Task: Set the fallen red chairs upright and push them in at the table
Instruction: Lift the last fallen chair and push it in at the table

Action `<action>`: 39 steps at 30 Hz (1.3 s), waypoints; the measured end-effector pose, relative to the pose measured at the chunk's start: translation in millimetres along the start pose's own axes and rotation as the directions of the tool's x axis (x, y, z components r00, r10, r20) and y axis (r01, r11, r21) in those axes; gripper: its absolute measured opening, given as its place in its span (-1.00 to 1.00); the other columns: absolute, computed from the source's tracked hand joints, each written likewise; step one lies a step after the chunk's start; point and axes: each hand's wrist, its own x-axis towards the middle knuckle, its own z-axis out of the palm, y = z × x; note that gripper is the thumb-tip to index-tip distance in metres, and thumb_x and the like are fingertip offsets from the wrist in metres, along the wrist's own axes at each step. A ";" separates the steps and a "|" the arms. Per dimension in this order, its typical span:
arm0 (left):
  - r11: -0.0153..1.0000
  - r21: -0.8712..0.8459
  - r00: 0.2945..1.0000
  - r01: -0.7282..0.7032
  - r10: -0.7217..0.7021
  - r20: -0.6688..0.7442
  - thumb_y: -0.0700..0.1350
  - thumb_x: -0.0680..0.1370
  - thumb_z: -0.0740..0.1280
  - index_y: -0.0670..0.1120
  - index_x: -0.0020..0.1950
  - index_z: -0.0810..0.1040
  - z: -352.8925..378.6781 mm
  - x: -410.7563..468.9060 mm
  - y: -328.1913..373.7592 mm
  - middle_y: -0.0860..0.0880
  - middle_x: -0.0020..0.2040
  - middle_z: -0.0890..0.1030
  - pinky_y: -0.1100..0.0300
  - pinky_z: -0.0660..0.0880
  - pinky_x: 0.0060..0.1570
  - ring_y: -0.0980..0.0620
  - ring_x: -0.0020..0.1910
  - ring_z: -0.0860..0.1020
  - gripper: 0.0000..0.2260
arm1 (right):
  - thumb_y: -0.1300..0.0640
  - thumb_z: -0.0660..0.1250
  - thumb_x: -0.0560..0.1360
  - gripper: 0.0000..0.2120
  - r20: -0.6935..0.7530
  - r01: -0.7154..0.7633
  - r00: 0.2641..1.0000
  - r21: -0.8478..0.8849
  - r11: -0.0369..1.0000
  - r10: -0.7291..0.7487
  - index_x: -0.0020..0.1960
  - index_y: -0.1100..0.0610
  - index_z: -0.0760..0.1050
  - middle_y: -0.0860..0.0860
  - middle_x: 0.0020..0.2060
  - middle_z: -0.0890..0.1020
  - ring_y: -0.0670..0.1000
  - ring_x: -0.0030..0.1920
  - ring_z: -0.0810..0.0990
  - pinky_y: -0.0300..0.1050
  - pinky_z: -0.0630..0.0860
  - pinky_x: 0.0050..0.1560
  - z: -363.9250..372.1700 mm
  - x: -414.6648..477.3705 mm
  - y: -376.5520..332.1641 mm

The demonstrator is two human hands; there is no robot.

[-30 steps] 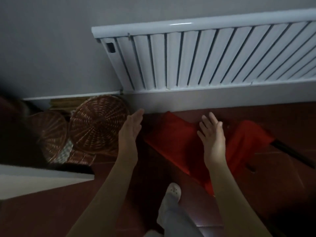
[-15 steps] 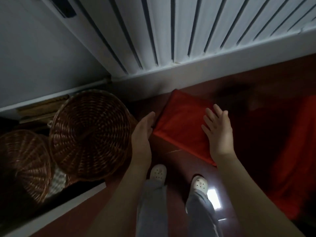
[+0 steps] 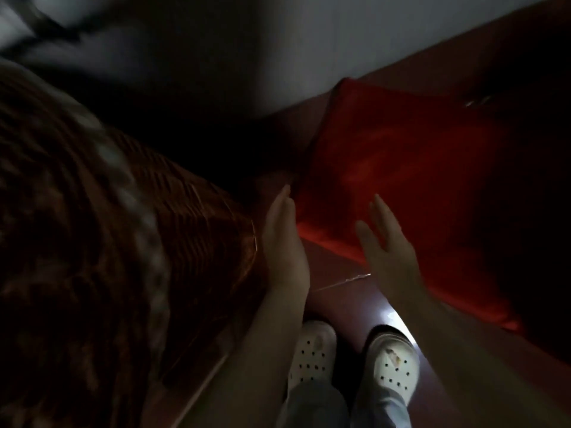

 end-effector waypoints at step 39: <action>0.507 0.801 0.931 0.318 -0.328 -0.162 0.58 0.33 0.07 -0.08 -0.20 0.42 25.1 159.2 -134.7 -0.01 -0.28 0.42 0.15 0.34 -0.16 0.02 -0.36 0.38 -0.30 | -0.33 0.54 0.19 0.14 0.068 0.124 0.987 -0.896 0.426 -0.145 0.58 0.02 0.08 0.14 0.56 0.07 0.20 0.54 0.04 0.26 -0.01 0.46 29.3 42.4 125.4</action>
